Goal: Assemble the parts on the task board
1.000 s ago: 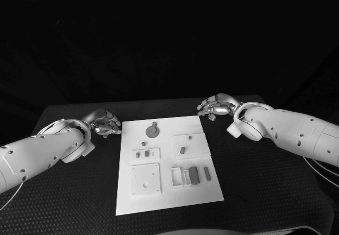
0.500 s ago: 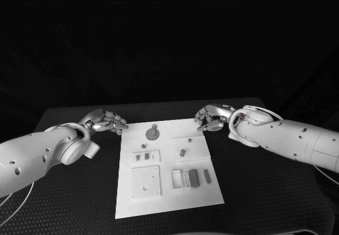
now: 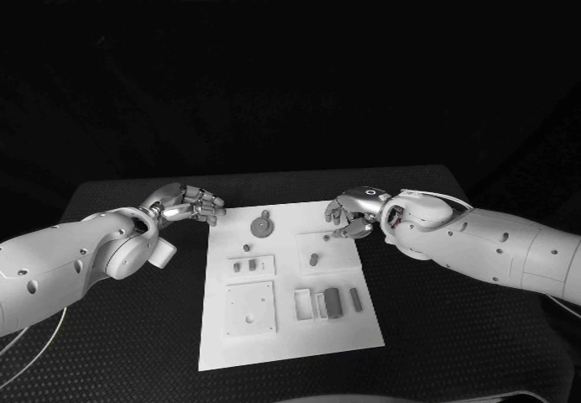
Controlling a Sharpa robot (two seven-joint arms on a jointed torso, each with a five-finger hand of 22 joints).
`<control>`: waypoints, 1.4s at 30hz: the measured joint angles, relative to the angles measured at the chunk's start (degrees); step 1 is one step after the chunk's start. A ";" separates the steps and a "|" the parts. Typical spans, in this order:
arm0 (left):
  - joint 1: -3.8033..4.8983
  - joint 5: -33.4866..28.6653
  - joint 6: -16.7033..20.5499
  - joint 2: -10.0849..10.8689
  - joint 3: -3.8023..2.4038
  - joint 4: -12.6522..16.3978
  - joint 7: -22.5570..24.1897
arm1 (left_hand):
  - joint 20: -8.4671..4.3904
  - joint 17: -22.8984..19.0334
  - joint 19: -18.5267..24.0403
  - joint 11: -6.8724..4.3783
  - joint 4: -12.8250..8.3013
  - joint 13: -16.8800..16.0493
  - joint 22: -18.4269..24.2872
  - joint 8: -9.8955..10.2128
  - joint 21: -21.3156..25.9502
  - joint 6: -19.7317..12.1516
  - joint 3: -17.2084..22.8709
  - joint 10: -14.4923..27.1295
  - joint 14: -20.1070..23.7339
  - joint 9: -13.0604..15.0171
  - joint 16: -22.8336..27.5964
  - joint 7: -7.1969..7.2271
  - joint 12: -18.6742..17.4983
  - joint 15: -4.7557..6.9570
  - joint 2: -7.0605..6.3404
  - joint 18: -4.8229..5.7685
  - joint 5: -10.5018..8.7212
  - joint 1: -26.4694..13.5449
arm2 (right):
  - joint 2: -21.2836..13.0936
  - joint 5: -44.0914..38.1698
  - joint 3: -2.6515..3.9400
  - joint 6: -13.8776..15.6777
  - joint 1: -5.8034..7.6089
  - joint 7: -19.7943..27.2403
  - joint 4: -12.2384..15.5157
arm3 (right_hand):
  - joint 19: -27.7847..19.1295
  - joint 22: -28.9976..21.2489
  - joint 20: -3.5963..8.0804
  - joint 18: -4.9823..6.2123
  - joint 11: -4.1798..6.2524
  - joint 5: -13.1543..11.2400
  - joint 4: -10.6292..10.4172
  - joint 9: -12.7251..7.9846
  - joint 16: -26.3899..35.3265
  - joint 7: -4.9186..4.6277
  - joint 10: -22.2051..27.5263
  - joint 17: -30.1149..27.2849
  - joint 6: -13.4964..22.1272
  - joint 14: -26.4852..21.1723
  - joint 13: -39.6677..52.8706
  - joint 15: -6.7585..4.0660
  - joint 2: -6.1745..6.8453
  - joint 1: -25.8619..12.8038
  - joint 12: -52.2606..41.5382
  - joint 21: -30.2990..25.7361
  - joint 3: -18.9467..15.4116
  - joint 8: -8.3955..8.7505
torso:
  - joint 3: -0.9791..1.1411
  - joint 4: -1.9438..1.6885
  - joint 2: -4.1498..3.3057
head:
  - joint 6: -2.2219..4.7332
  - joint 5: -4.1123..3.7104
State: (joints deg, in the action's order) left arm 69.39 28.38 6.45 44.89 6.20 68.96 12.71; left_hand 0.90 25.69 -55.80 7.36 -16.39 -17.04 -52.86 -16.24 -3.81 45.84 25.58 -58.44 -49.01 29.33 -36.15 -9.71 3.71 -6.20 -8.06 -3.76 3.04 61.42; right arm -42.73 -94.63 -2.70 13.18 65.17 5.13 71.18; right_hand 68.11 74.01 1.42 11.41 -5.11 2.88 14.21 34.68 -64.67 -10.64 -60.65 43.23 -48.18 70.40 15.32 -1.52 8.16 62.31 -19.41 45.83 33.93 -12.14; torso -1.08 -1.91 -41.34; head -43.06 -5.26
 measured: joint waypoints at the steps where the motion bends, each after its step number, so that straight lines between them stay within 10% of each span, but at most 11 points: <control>1: 0.00 -0.10 -0.02 -0.05 0.00 0.00 0.06 | -0.11 0.08 -0.12 0.00 0.00 0.07 0.03 0.00 0.00 0.00 0.01 0.00 -0.05 0.00 0.01 0.00 0.00 -0.04 0.00 0.09 0.00 0.00 | 0.13 -0.36 -0.03 -0.14 -0.05 -0.13 -0.04 | 0.01 0.00 -0.01 0.00 -0.08 0.00 0.00 0.00 0.00 0.00 -0.09 0.03 0.00 0.00 -0.07 0.00 0.00 0.00 0.14 0.00 0.00 0.00 | 0.00 0.00 0.00 | -0.02 0.03; 16: 0.00 -1.18 -0.22 -0.21 0.00 0.16 0.46 | -0.29 0.75 -0.30 1.02 0.14 0.49 0.61 -0.01 0.00 0.22 -0.14 -1.03 -0.45 -0.01 1.54 -0.62 0.27 -0.45 0.53 0.43 0.00 -0.52 | 2.44 -3.52 -0.42 -1.46 -0.82 -0.94 -1.66 | 0.22 0.28 -0.20 -0.01 0.22 0.00 0.34 -0.11 0.00 0.51 -1.66 0.33 -1.27 0.34 -0.46 0.06 0.20 0.24 1.29 0.00 0.00 -0.85 | 0.09 0.03 -0.01 | -0.29 0.14; 42: 0.00 -1.45 -0.81 -0.45 0.00 -0.07 0.10 | -0.08 1.34 -0.52 1.02 0.14 0.80 0.77 -0.23 0.00 0.43 -0.14 -1.46 -0.86 -0.02 1.80 -0.83 0.27 -0.46 0.75 0.73 0.00 -0.75 | 4.23 -5.71 -0.36 -2.62 -1.36 -0.83 -2.71 | 0.81 0.93 -0.22 -0.02 1.84 0.00 2.07 -0.11 0.39 2.43 -7.15 1.05 -5.49 1.09 -0.03 -1.13 -3.36 1.78 2.31 -0.16 0.31 -2.67 | 0.08 0.04 -0.02 | -0.65 0.15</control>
State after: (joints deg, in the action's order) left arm 69.39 26.92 5.65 44.45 6.20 68.89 12.81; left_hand 0.82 27.02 -56.32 8.38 -16.25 -16.24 -52.09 -16.47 -3.81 46.27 25.44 -59.90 -49.86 29.31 -34.35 -10.53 3.98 -6.66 -7.31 -3.03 3.04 60.68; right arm -38.50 -100.35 -3.06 10.55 63.81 4.30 68.47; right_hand 68.92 74.95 1.21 11.40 -3.28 2.88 16.29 34.57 -64.28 -8.22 -67.80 44.28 -53.67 71.49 15.28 -2.64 4.80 64.09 -17.10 45.67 34.24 -14.81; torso -1.00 -1.87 -41.36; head -43.70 -5.11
